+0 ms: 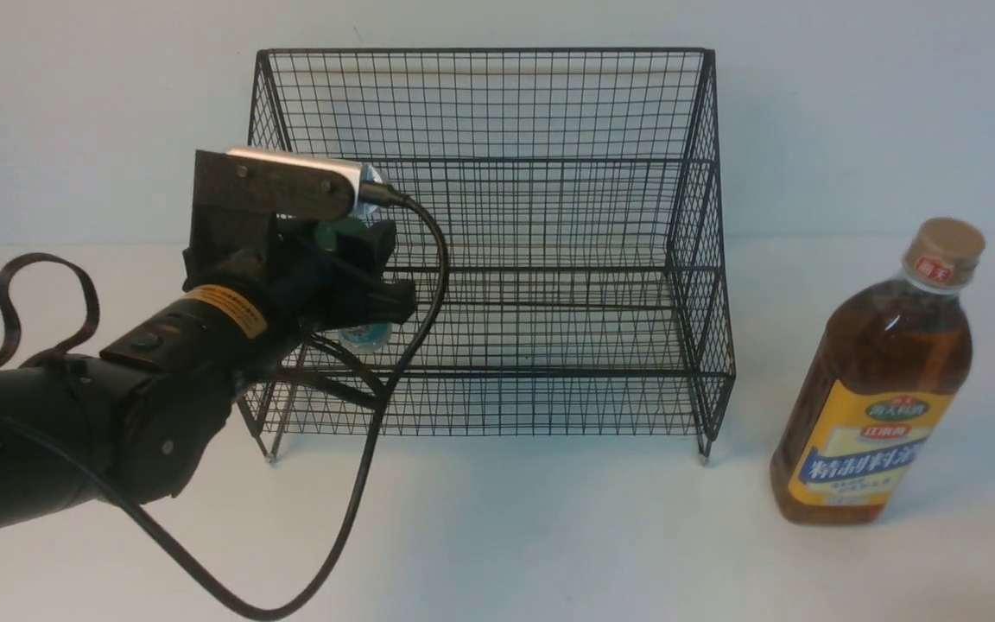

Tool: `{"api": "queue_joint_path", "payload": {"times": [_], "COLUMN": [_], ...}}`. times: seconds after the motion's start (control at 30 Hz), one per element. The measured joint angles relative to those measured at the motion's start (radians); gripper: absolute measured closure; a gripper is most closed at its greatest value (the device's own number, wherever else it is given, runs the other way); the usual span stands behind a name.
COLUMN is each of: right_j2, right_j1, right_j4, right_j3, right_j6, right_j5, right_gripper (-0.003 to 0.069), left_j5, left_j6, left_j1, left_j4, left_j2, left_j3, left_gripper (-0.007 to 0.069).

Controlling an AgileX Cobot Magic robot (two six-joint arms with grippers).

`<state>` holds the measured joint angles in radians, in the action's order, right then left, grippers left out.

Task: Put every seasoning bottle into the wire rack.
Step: Use the left arm to put the condiment bottle back on the shelf

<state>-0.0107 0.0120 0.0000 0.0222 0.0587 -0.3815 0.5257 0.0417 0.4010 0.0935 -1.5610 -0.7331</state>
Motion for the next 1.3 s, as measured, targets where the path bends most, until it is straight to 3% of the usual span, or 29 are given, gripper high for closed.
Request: {"api": "queue_joint_path", "payload": {"times": [0.27,1.1,1.3], "right_j2": [0.000,0.000,0.000], "right_j1": [0.000,0.000,0.000], "right_j4": [0.000,0.000,0.000], "right_j3": [0.000,0.000,0.000], "right_j6": [0.000,0.000,0.000], "right_j5": [0.000,0.000,0.000], "right_gripper": [0.0673,0.0673,0.0673], "left_j5": [0.001,0.007,-0.010], "left_j6": [0.049,0.078,0.081], "left_j1": [0.000,0.009,0.010], "left_j4": [-0.113,-0.058,-0.054], "left_j2": [-0.067,-0.174,-0.162], "left_j3": [-0.003,-0.005,-0.006], "left_gripper": [0.0304,0.0302,0.0192]}}
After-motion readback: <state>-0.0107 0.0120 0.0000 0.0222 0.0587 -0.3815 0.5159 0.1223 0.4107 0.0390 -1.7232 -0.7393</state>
